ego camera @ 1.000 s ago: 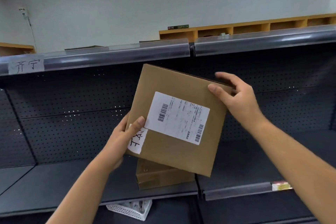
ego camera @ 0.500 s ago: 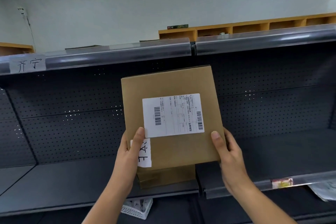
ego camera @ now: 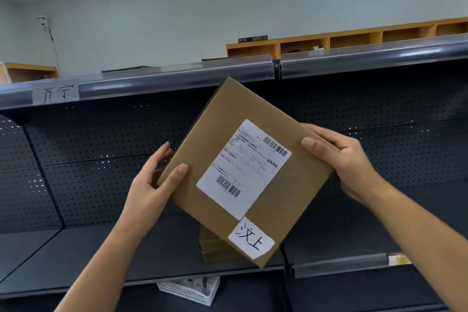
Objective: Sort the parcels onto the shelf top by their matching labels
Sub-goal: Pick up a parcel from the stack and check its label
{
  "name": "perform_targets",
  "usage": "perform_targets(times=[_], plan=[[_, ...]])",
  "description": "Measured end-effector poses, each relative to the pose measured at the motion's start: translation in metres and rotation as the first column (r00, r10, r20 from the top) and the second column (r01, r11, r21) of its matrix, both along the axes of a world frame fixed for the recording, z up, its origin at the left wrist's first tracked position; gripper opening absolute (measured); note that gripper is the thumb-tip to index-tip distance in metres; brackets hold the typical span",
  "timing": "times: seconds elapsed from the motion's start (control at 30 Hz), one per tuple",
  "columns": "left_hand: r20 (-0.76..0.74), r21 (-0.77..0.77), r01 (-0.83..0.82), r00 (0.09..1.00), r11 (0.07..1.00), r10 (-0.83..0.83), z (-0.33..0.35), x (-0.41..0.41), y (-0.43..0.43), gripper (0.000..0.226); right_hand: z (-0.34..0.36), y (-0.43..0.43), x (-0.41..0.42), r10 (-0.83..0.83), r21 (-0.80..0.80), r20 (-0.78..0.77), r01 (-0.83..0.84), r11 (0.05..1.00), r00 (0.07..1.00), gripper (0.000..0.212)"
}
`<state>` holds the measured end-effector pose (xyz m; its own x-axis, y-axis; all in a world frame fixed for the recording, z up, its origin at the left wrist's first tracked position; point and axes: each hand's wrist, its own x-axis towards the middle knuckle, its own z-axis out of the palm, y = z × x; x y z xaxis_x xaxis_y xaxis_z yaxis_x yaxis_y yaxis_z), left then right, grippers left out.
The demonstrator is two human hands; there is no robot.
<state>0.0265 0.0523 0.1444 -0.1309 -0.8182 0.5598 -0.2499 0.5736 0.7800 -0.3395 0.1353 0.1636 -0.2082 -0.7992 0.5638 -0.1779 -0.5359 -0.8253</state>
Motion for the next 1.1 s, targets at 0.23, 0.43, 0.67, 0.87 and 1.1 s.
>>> perform_targets(times=[0.23, 0.43, 0.67, 0.87, 1.1], plan=[[0.121, 0.324, 0.258, 0.943, 0.910, -0.311, -0.008, -0.004, 0.002, 0.098, 0.056, -0.008, -0.001, 0.080, 0.069, -0.239, -0.065, 0.996, 0.968, 0.051], [-0.270, 0.310, 0.269, 0.944, 0.912, -0.187, -0.015, -0.035, 0.011, 0.054, 0.058, -0.024, 0.015, -0.046, -0.032, -0.065, 0.044, 0.999, 0.997, 0.058], [-0.339, 0.287, 0.254, 0.929, 0.924, -0.150, -0.014, -0.037, 0.029, 0.060, 0.012, -0.007, 0.020, -0.008, -0.087, 0.069, 0.014, 0.996, 0.998, 0.088], [-0.447, 0.375, 0.234, 0.893, 0.897, -0.046, -0.018, -0.046, 0.041, 0.055, -0.044, 0.016, 0.046, 0.066, -0.032, -0.041, -0.068, 0.997, 0.997, 0.075], [-0.480, 0.423, 0.244, 0.877, 0.873, -0.012, -0.027, -0.051, 0.050, 0.038, -0.072, 0.019, 0.055, 0.108, 0.015, 0.305, -0.118, 0.993, 0.946, 0.058]])
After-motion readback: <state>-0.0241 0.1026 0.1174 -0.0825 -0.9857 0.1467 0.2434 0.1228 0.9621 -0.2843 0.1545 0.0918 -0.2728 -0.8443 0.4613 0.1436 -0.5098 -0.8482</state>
